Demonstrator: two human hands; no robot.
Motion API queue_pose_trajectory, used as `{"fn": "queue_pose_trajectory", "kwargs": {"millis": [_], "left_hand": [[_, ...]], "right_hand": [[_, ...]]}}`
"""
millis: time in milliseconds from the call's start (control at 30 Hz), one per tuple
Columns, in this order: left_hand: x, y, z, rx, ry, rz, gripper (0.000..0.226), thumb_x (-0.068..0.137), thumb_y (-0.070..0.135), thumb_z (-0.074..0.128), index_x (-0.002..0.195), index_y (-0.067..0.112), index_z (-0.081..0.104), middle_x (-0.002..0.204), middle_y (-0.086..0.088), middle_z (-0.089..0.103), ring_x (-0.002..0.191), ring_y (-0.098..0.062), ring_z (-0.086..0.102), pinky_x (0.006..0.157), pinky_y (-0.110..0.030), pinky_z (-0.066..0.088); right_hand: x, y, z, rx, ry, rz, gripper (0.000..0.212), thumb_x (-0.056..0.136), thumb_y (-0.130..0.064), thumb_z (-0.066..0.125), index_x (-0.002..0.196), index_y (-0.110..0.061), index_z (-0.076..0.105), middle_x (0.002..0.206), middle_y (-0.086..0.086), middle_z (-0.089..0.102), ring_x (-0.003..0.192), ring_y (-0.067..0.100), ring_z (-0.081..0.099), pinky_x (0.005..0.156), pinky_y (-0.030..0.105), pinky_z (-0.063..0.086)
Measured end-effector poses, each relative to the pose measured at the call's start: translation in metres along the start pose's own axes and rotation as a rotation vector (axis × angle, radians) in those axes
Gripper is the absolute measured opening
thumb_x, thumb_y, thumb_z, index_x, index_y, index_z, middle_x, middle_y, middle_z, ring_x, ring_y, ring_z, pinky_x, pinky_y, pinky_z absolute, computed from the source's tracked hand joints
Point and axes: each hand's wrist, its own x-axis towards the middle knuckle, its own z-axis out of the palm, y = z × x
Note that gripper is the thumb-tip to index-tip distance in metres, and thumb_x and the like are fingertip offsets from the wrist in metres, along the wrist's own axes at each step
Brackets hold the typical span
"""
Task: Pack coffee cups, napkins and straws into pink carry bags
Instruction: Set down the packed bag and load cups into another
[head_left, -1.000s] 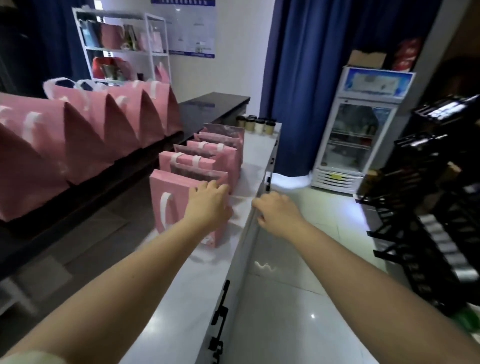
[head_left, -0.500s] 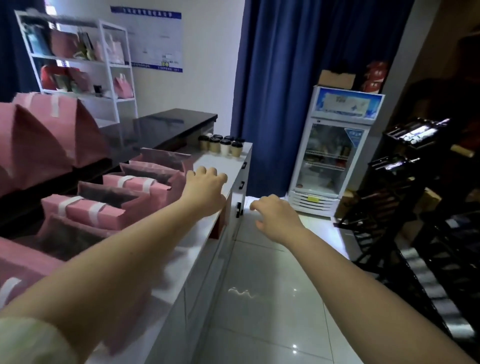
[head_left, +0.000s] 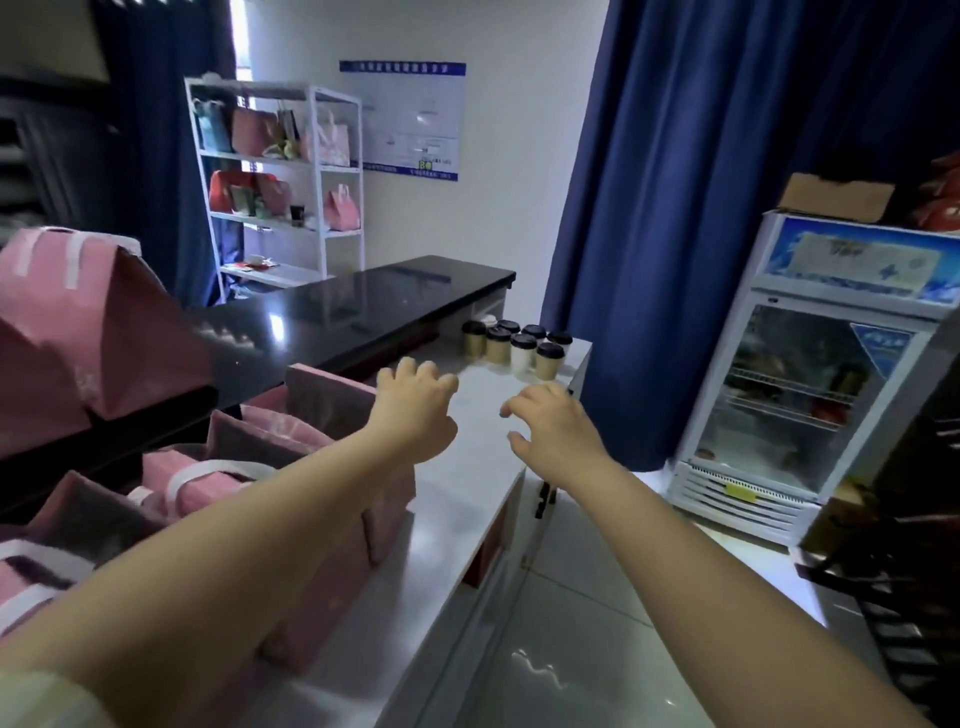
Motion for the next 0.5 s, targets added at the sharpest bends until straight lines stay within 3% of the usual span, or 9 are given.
{"fn": "queue_pose_trajectory", "kwargs": {"millis": [133, 233, 500], "left_hand": [[0.067, -0.032, 0.024, 0.086, -0.001, 0.047, 0.032, 0.08, 0.03, 0.054, 0.111, 0.023, 0.05, 0.108, -0.002, 0.05, 0.098, -0.027, 0.042, 0.079, -0.039, 0.031], [0.112, -0.068, 0.037, 0.148, -0.006, 0.027, 0.037, 0.083, 0.038, 0.056, 0.117, 0.024, 0.049, 0.112, -0.002, 0.05, 0.102, -0.027, 0.045, 0.082, -0.04, 0.034], [0.178, -0.155, 0.08, 0.097, -0.042, -0.332, 0.04, 0.085, 0.036, 0.054, 0.123, 0.025, 0.052, 0.118, -0.002, 0.053, 0.111, -0.028, 0.046, 0.089, -0.042, 0.037]], "right_hand": [[0.103, 0.029, 0.012, 0.025, 0.025, -0.039, 0.029, 0.09, -0.025, 0.058, 0.118, -0.024, 0.061, 0.122, -0.004, 0.055, 0.12, 0.021, 0.039, 0.1, 0.036, 0.034], [0.179, 0.035, 0.023, -0.007, 0.04, -0.173, 0.031, 0.087, -0.024, 0.058, 0.118, -0.022, 0.063, 0.116, -0.002, 0.059, 0.114, 0.024, 0.045, 0.098, 0.038, 0.037], [0.304, 0.013, 0.12, 0.172, -0.05, -0.496, 0.03, 0.09, -0.025, 0.058, 0.119, -0.018, 0.064, 0.114, 0.0, 0.062, 0.11, 0.023, 0.048, 0.096, 0.034, 0.038]]}}
